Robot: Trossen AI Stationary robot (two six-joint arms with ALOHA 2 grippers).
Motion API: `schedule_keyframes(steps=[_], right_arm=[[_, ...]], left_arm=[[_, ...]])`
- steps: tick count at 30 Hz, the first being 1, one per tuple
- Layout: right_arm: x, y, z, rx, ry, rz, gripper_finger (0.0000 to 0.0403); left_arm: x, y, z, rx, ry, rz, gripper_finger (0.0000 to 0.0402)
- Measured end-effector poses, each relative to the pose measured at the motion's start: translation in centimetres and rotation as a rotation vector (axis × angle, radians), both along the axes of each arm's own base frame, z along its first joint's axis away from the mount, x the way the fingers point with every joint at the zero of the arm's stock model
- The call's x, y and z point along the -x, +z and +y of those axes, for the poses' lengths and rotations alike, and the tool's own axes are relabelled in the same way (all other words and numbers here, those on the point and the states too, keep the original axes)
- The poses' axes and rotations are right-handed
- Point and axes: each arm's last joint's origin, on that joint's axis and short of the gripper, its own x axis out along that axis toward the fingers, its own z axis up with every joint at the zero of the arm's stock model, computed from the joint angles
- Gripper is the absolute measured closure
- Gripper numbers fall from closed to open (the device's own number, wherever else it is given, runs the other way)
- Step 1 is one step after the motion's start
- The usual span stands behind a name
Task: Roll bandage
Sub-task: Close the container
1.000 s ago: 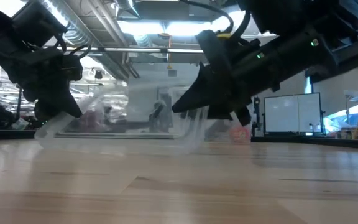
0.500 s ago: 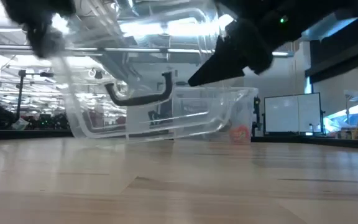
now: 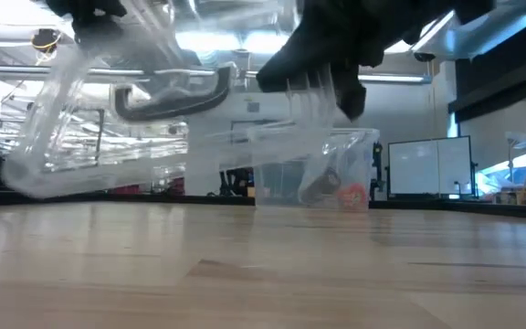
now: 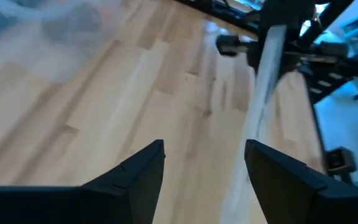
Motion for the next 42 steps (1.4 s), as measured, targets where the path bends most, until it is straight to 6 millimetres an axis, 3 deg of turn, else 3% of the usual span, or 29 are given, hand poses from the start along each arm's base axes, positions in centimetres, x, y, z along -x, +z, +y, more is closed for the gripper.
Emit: schedule_keyframes(steps=[5,13,16,20,26,32,42], right_arm=[[-0.1,1.4,-0.6,-0.282,0.112,0.006,0.0379],[1.9,8.7,-2.4,-0.387,0.217,-0.252,0.0379],[2.7,11.0,-3.7,-0.365,0.172,-0.363,0.0379],[3.2,13.0,-5.5,-0.353,0.125,-0.488,0.0379],[3.2,13.7,-6.6,-0.328,0.116,-0.557,0.0375],[3.2,14.0,-6.5,-0.259,0.143,-0.601,0.0379],[3.2,13.7,-6.4,-0.256,0.159,-0.574,0.0379]], left_arm=[[0.7,0.5,0.5,-0.129,0.002,0.056,0.0188],[2.4,1.1,0.8,-0.319,0.017,-0.01,0.0188],[1.6,1.4,0.5,-0.346,-0.003,-0.143,0.0188],[-1.0,0.5,-0.3,-0.392,-0.055,-0.295,0.0188],[-5.3,0.8,-1.4,-0.619,-0.088,-0.586,0.0188],[-8.4,-0.1,-2.4,-0.716,-0.158,-0.666,0.0188],[-9.2,0.7,-3.6,-0.694,-0.208,-0.843,0.0188]])
